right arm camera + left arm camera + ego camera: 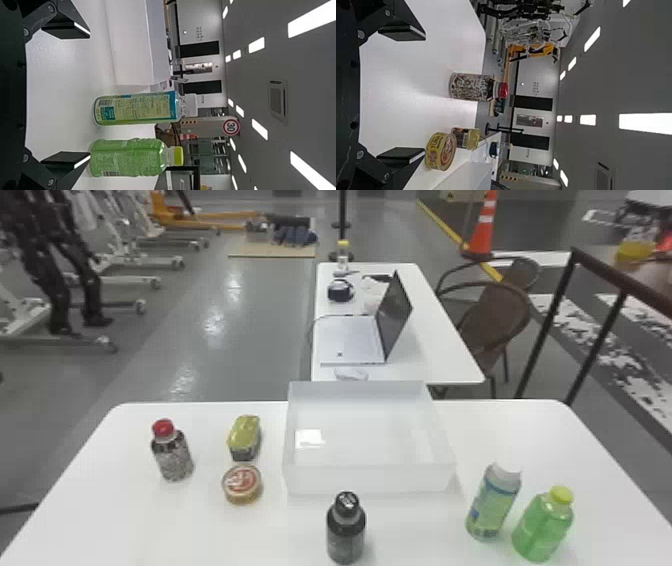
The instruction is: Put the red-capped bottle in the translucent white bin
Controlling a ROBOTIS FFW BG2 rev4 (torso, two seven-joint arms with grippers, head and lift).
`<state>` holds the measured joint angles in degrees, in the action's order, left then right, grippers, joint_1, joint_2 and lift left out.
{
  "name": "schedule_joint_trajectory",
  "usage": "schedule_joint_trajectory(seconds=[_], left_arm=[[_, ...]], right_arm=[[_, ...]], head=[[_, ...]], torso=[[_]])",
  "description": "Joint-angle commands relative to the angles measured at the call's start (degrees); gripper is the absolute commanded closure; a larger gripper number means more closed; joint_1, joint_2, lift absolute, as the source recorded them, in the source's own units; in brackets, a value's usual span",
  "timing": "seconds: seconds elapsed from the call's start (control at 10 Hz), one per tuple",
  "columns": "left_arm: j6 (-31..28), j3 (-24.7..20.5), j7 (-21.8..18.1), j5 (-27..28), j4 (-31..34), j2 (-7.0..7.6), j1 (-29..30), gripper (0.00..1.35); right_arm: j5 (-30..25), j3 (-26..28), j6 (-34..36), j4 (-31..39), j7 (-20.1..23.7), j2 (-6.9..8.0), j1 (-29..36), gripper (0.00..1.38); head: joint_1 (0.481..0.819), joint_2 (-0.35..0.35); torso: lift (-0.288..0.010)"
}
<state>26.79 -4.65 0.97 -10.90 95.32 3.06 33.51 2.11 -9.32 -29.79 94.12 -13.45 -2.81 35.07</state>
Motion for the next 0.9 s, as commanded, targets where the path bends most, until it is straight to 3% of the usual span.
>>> schedule_joint_trajectory(seconds=[0.0,0.4,0.8], left_arm=[[-0.4,0.3,0.0,-0.2,-0.1,0.28,-0.4,0.26],[-4.3,1.4,0.0,0.1,-3.2,2.22,-6.5,0.26],[-6.0,3.1,-0.4,0.4,-9.5,3.18,-15.6,0.26]], right_arm=[[0.0,0.0,0.0,0.0,0.0,0.00,0.0,0.21],[0.0,0.0,0.0,-0.3,0.0,0.09,-0.3,0.21],[-0.1,-0.1,0.0,-0.7,0.0,0.18,-1.0,0.21]], head=[[0.549,0.000],[0.549,0.000],[0.549,0.000]], torso=[[-0.100],[-0.100],[-0.100]])
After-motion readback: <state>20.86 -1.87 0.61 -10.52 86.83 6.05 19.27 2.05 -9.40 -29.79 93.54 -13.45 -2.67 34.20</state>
